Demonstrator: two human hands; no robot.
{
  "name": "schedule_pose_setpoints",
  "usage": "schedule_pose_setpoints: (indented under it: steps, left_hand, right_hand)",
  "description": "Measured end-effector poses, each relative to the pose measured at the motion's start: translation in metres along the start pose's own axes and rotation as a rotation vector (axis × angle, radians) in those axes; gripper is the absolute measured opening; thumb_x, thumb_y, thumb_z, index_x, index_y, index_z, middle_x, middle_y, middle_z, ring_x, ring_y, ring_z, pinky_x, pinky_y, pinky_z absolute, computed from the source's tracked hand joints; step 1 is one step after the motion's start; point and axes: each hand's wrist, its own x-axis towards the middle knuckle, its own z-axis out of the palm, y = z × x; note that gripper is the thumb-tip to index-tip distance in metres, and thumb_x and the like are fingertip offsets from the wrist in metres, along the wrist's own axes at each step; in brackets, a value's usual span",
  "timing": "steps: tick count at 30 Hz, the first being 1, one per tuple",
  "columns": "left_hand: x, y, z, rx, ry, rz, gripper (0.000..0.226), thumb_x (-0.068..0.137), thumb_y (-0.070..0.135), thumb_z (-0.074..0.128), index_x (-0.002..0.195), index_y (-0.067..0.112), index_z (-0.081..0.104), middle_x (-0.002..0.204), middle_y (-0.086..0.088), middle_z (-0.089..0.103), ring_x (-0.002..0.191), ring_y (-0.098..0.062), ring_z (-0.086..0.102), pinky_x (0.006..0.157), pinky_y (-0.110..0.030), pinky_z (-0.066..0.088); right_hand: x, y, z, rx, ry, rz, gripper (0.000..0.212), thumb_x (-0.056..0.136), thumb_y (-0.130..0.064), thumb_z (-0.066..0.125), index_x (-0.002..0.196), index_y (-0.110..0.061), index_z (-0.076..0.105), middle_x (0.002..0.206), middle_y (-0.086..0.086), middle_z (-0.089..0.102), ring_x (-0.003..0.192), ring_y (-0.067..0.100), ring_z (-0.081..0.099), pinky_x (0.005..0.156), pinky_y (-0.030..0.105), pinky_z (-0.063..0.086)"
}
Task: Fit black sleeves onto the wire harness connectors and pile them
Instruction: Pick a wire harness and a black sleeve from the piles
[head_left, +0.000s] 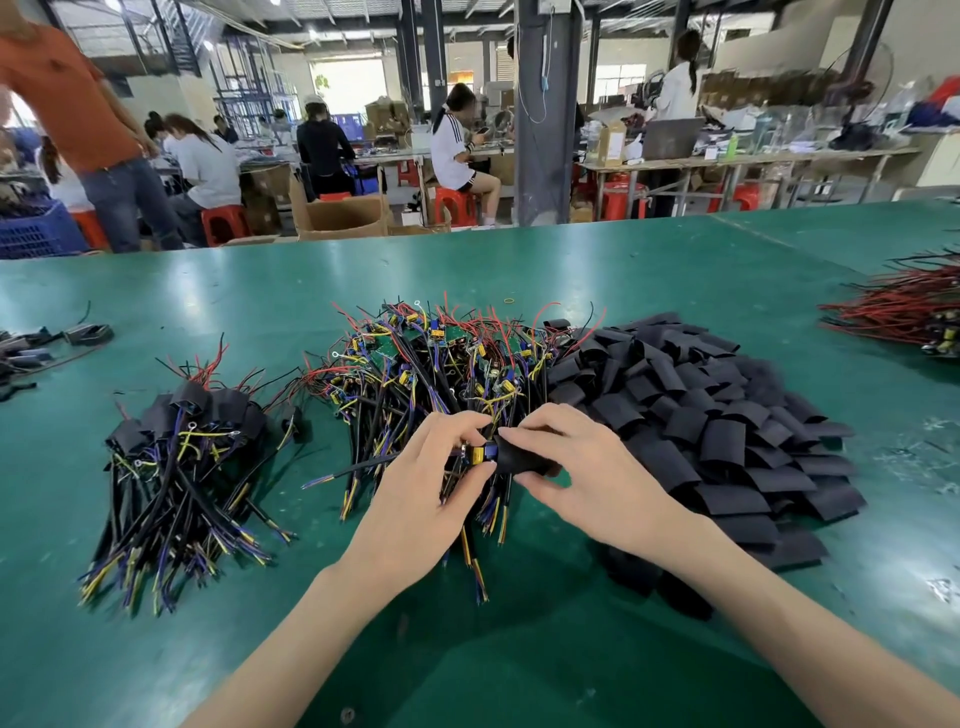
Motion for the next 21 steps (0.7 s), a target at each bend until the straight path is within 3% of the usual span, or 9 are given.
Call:
schedule_pose_setpoints:
  steps: [2, 5, 10, 13, 18, 21]
  left_hand:
    - [0.0, 0.001, 0.0, -0.021, 0.003, -0.007, 0.043, 0.086, 0.018, 0.061, 0.121, 0.037, 0.044, 0.104, 0.02, 0.054, 0.101, 0.003, 0.053, 0.091, -0.006, 0.034]
    - [0.001, 0.002, -0.001, -0.066, 0.001, -0.015, 0.044, 0.085, 0.016, 0.062, 0.121, 0.035, 0.046, 0.102, 0.017, 0.057, 0.099, 0.002, 0.055, 0.09, -0.005, 0.034]
    - [0.003, 0.004, -0.006, -0.155, -0.022, 0.01, 0.048, 0.085, 0.015, 0.064, 0.12, 0.042, 0.045, 0.099, 0.017, 0.06, 0.096, -0.004, 0.058, 0.09, -0.008, 0.037]
    - [0.002, 0.004, -0.006, -0.163, -0.062, 0.0, 0.048, 0.085, 0.018, 0.063, 0.12, 0.043, 0.043, 0.1, 0.016, 0.059, 0.098, -0.005, 0.057, 0.092, -0.01, 0.038]
    - [0.002, 0.004, -0.009, -0.158, -0.126, -0.05, 0.049, 0.085, 0.029, 0.062, 0.127, 0.039, 0.038, 0.118, 0.018, 0.051, 0.11, -0.009, 0.055, 0.098, -0.028, 0.041]
    - [0.003, 0.003, -0.017, -0.121, -0.135, -0.053, 0.053, 0.085, 0.04, 0.056, 0.134, 0.028, 0.038, 0.128, 0.013, 0.05, 0.124, -0.012, 0.047, 0.106, -0.037, 0.033]
  right_hand:
    - [0.001, 0.0, -0.002, 0.074, -0.016, 0.035, 0.038, 0.076, -0.007, 0.073, 0.114, -0.007, 0.067, 0.104, 0.004, 0.062, 0.095, 0.019, 0.057, 0.085, 0.027, 0.046]
    - [0.001, 0.0, -0.004, 0.203, -0.041, 0.088, 0.037, 0.076, -0.006, 0.074, 0.113, -0.008, 0.068, 0.103, 0.0, 0.061, 0.09, 0.009, 0.054, 0.079, 0.016, 0.04]
    - [0.002, 0.001, -0.009, 0.467, -0.07, 0.226, 0.037, 0.073, -0.004, 0.076, 0.108, -0.015, 0.07, 0.1, -0.005, 0.06, 0.088, 0.007, 0.06, 0.072, 0.025, 0.053]
    - [0.002, 0.003, -0.012, 0.667, -0.12, 0.318, 0.038, 0.072, 0.004, 0.075, 0.107, -0.011, 0.071, 0.101, 0.001, 0.059, 0.082, 0.015, 0.064, 0.073, 0.033, 0.058]
    - [0.001, -0.004, -0.008, 0.384, -0.037, 0.18, 0.032, 0.076, -0.002, 0.072, 0.106, -0.014, 0.07, 0.099, -0.005, 0.06, 0.087, 0.008, 0.06, 0.078, 0.028, 0.051]
    - [0.003, -0.005, -0.007, 0.327, -0.026, 0.164, 0.03, 0.078, -0.002, 0.07, 0.107, -0.01, 0.07, 0.099, -0.002, 0.059, 0.086, 0.011, 0.059, 0.079, 0.03, 0.05]
